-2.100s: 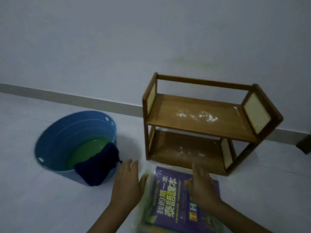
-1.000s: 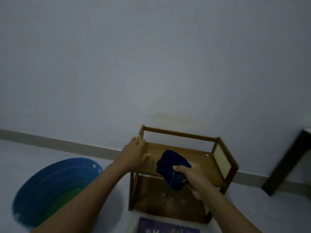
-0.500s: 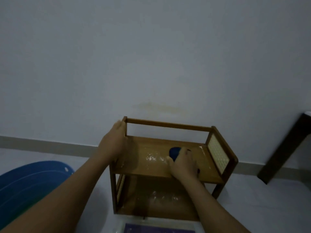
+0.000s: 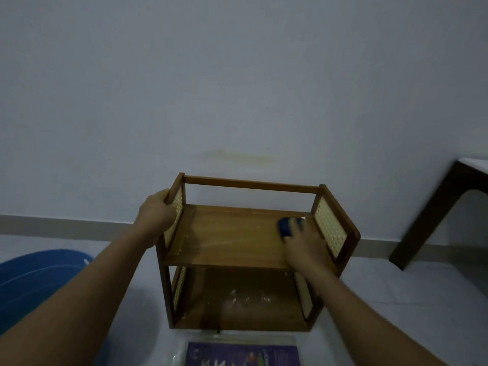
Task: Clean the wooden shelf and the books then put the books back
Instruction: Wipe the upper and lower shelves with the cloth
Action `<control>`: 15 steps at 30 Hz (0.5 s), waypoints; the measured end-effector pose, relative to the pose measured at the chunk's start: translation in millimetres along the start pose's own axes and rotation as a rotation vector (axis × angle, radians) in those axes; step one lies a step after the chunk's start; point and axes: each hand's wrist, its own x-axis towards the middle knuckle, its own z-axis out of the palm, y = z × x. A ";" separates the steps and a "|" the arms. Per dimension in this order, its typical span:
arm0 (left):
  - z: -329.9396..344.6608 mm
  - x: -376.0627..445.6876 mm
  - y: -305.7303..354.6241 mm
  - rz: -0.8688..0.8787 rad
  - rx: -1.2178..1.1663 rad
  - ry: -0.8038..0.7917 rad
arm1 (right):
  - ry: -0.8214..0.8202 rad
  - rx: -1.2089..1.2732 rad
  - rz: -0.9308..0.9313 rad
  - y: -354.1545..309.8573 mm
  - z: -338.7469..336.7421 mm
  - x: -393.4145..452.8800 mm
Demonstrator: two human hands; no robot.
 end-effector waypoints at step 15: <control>6.0 2.2 -1.8 0.044 0.080 0.067 | -0.210 0.139 -0.419 -189.4 49.7 1.3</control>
